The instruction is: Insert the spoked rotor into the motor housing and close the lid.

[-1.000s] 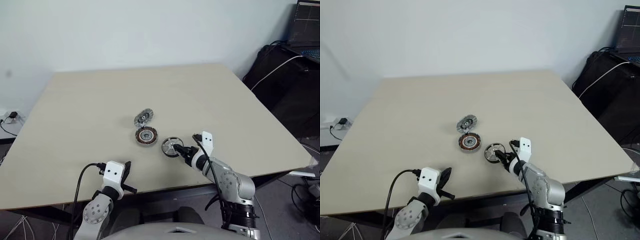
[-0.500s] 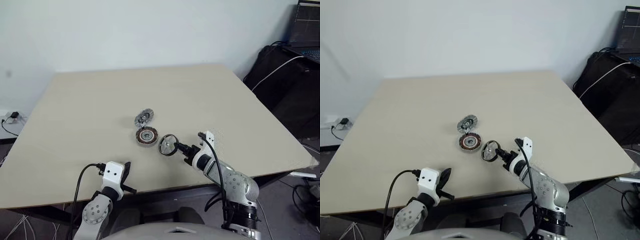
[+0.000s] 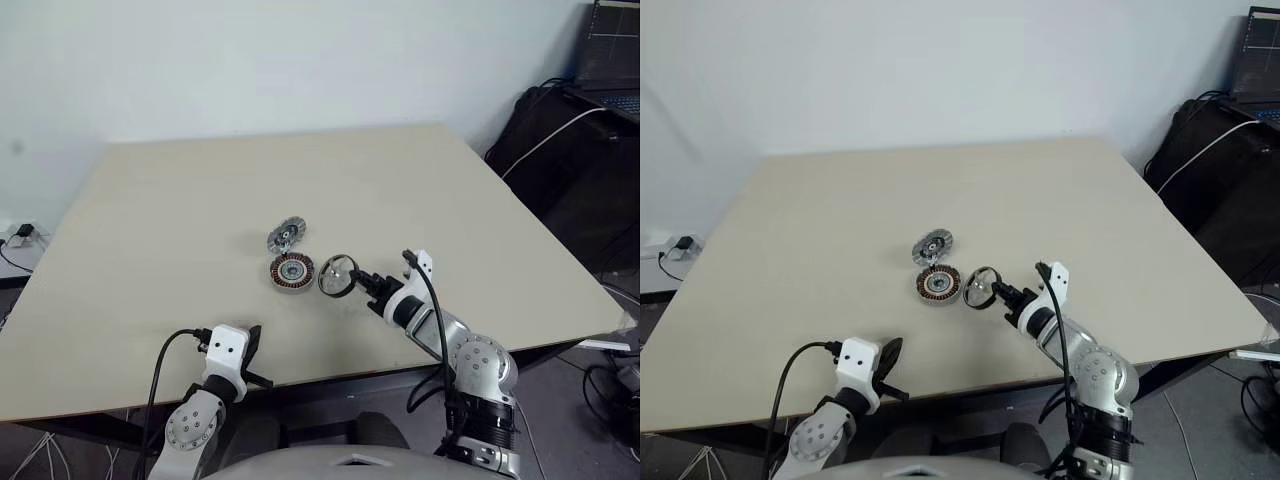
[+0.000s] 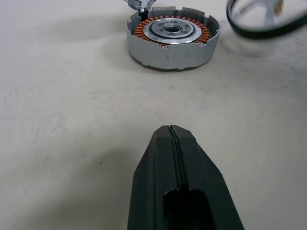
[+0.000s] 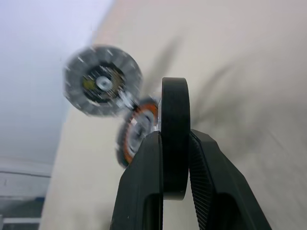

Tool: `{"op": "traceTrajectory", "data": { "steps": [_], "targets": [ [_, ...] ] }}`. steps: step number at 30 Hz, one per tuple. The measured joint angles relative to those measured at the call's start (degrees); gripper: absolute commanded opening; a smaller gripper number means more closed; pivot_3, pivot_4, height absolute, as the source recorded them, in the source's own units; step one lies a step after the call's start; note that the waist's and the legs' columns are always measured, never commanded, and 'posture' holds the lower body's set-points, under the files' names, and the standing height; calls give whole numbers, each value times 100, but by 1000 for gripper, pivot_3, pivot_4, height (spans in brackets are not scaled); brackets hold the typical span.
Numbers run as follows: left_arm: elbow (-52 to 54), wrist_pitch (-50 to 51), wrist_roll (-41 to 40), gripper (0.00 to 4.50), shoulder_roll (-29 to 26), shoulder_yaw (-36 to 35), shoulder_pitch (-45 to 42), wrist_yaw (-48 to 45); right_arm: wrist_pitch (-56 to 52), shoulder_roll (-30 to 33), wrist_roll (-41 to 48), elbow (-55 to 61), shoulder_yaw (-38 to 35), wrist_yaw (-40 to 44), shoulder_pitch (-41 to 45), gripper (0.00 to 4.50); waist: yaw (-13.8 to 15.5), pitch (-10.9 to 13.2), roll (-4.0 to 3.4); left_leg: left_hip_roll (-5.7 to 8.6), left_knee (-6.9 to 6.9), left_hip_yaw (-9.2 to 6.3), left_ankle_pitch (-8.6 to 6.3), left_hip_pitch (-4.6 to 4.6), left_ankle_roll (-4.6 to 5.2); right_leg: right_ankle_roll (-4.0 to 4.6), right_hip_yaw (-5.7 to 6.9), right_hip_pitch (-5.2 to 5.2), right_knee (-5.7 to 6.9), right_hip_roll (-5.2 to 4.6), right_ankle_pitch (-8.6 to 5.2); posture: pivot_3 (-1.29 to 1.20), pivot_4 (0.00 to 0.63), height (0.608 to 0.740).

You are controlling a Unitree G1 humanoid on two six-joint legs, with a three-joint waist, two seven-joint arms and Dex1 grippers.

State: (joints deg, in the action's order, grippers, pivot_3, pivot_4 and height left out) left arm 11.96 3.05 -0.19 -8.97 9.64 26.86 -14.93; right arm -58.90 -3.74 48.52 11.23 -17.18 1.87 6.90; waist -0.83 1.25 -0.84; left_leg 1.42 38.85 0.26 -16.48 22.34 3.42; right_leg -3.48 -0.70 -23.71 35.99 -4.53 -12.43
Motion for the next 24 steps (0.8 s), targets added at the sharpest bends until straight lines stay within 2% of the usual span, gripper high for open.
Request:
{"op": "traceTrajectory", "data": {
  "steps": [7,14,24],
  "targets": [
    [0,-1,-3,0,22,-1,35,11,332,10,415,-390,455,-188,159,445,-2,0,0,0,0,0,3,8,4,1,-1,-5,-1,-1,1,0,0,740],
    [12,14,-5,0,60,3,39,29,600,32,451,-1160,1144,-84,499,444,-56,0,-1,-1,0,-1,3,8,5,2,-1,-7,0,0,2,0,0,740],
    [218,172,-25,0,77,12,78,67,871,-322,523,-1920,1219,102,1295,444,-52,-1,0,1,0,-3,1,11,1,2,0,-9,-1,-2,4,0,0,740]
  ]
}}
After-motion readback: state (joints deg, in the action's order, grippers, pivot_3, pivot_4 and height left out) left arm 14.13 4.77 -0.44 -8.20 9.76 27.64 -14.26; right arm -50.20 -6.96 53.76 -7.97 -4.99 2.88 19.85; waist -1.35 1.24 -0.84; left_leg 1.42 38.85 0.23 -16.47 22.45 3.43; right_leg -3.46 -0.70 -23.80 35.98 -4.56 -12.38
